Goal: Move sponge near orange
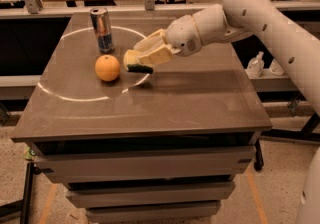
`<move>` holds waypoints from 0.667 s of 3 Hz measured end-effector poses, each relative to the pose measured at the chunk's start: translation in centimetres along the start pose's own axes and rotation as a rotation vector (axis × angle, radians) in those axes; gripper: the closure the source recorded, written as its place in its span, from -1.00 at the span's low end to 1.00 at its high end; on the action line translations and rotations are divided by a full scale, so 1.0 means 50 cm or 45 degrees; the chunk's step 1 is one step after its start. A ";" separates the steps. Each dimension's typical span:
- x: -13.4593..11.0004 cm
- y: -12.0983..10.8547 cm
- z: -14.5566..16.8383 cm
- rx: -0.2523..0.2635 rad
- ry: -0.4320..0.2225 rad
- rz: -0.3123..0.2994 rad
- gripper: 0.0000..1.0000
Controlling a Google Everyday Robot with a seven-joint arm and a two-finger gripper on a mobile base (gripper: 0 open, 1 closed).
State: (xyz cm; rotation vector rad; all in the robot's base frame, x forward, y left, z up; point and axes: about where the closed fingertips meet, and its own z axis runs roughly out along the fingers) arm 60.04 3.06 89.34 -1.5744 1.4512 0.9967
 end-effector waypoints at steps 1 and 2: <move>-0.012 0.010 0.047 -0.050 -0.015 0.031 1.00; -0.013 0.011 0.051 -0.055 -0.014 0.029 0.63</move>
Offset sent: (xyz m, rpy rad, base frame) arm -0.0057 0.0205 -0.0035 0.0073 0.0325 0.0233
